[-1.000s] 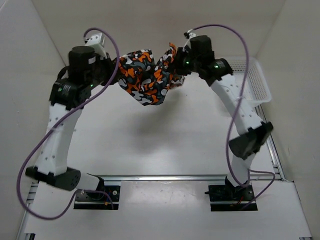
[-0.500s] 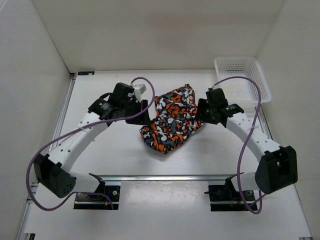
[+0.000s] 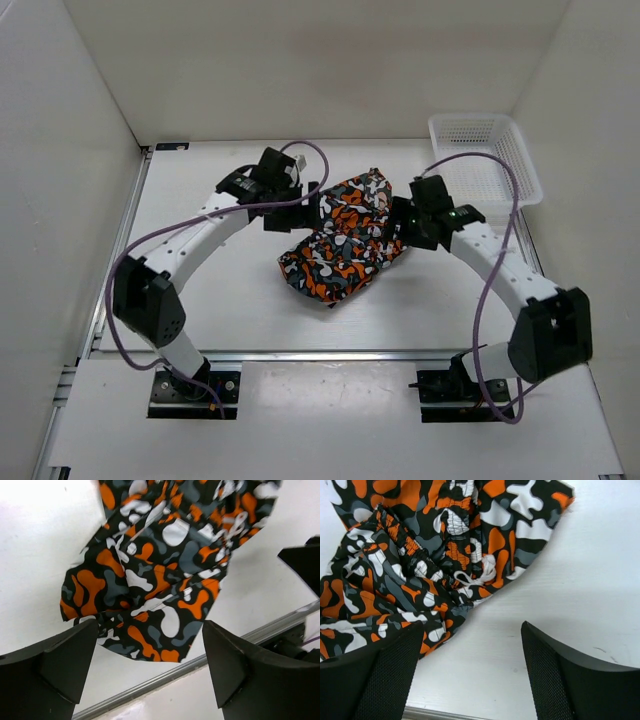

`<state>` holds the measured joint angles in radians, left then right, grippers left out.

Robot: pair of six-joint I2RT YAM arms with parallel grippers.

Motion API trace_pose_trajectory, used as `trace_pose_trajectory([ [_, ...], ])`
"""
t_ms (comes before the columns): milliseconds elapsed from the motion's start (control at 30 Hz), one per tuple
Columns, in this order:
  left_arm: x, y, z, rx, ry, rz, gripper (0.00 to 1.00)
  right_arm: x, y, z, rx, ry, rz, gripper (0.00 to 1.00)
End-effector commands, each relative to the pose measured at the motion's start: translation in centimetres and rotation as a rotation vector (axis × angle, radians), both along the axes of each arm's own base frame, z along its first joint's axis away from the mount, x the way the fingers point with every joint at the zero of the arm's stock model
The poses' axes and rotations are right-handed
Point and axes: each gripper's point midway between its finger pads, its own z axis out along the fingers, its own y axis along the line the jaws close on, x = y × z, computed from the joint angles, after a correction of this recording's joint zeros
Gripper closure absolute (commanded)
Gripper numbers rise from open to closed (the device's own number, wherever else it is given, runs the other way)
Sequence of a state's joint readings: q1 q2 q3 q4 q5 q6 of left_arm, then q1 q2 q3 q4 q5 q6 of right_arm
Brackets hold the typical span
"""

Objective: Fold and stack the shorts
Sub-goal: Flatten the shorts out

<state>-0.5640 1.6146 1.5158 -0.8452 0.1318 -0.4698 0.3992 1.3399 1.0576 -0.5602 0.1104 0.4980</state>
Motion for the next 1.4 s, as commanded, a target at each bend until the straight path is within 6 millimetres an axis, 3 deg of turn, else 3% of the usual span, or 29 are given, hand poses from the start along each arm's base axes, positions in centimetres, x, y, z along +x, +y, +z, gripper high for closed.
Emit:
trace_pose_trajectory([
  [0,-1.5,-1.2,-0.6,-0.03,0.069,-0.042,0.03,1.1,1.9,-0.2,0.02,0.061,0.084,0.16],
  [33,-2.1,-1.4,-1.3,-0.019,0.087,-0.053,0.05,1.6,2.4,0.0,0.028,0.062,0.11,0.16],
  [67,-3.1,-1.7,-2.3,0.011,0.097,-0.07,0.1,1.3,3.1,-1.4,0.028,0.108,0.142,0.16],
  [133,-3.9,0.0,-5.5,0.111,0.134,-0.011,0.23,0.7,5.5,-2.4,0.065,0.144,0.231,0.16],
  [200,-5.5,1.0,-8.3,0.149,0.217,0.019,0.25,0.9,6.8,-3.2,0.099,0.154,0.267,0.16],
  [233,-5.9,1.3,-9.0,0.157,0.237,0.028,0.25,0.6,7.7,-4.5,0.106,0.194,0.29,0.17],
  [367,-6.9,2.0,-11.1,0.19,0.288,0.037,0.66,0.4,10.5,-6.5,0.163,0.258,0.366,0.22],
  [400,-6.9,2.0,-11.1,0.191,0.288,0.037,0.89,0.5,10.8,-6.6,0.17,0.266,0.372,0.33],
  [467,-7.0,1.9,-11.0,0.184,0.293,0.032,0.9,0.9,11.8,-6.0,0.169,0.247,0.38,0.58],
  [500,-7.0,1.9,-11.0,0.184,0.293,0.032,0.9,1.5,11.7,-5.7,0.155,0.225,0.368,0.9],
  [533,-6.6,1.6,-9.9,0.162,0.264,0.032,0.9,1.8,12.0,-4.8,0.146,0.203,0.36,1.0],
  [633,-3.9,2.4,-5.5,0.099,0.159,0.075,0.9,4.3,11.8,0.6,0.132,0.044,0.322,1.0],
  [700,-2.5,3.6,-2.5,0.08,0.102,0.112,0.9,6.2,12.3,5.8,0.15,-0.086,0.318,1.0],
  [733,-0.3,4.7,1.5,0.04,0.011,0.155,0.9,6.4,12.2,7.7,0.145,-0.116,0.322,1.0],
  [767,0.5,5.5,3.6,0.023,-0.029,0.186,0.9,6.8,12.1,9.8,0.139,-0.167,0.333,1.0],
  [800,1.7,6.9,7.5,-0.011,-0.1,0.225,0.9,7.4,12.0,13.7,0.149,-0.247,0.329,1.0],
  [900,2.1,8.7,14.0,-0.104,-0.238,0.268,0.9,7.1,11.2,19.5,0.17,-0.385,0.31,1.0],
  [967,1.8,10.1,17.1,-0.151,-0.312,0.295,0.9,6.7,10.6,20.9,0.186,-0.454,0.295,1.0],
  [1000,0.7,10.5,19.2,-0.19,-0.365,0.288,0.9,5.3,9.6,23.0,0.197,-0.527,0.276,1.0],
  [1033,0.2,10.7,19.5,-0.205,-0.376,0.283,0.9,4.8,8.9,19.5,0.154,-0.493,0.274,0.93],
  [1067,-0.2,10.9,19.8,-0.222,-0.389,0.279,0.9,4.1,8.5,18.8,0.147,-0.512,0.264,0.84],
  [1100,-1.2,10.6,19.2,-0.245,-0.388,0.252,0.9,3.2,6.7,16.4,0.097,-0.533,0.212,0.76],
  [1133,-1.6,10.5,18.4,-0.246,-0.377,0.245,0.9,2.8,6.5,18.5,0.127,-0.597,0.205,0.68],
  [1167,-2.0,10.3,15.4,-0.236,-0.309,0.243,0.9,1.9,4.6,14.1,0.06,-0.542,0.163,0.57],
  [1233,-2.5,9.3,13.4,-0.275,-0.27,0.203,0.9,0.9,3.3,9.9,0.018,-0.467,0.123,0.44],
  [1267,-2.7,9.0,11.8,-0.276,-0.231,0.187,0.79,-0.1,2.5,6.2,-0.014,-0.396,0.111,0.37],
  [1300,-2.7,8.7,8.3,-0.248,-0.138,0.186,0.66,-1.1,2.0,4.7,-0.022,-0.351,0.102,0.34],
  [1333,-2.5,8.7,6.8,-0.231,-0.096,0.19,0.47,-1.7,1.6,3.7,-0.017,-0.322,0.074,0.34],
  [1367,-2.4,8.6,5.5,-0.218,-0.062,0.194,0.39,-2.7,1.0,2.6,-0.017,-0.3,0.065,0.33],
])
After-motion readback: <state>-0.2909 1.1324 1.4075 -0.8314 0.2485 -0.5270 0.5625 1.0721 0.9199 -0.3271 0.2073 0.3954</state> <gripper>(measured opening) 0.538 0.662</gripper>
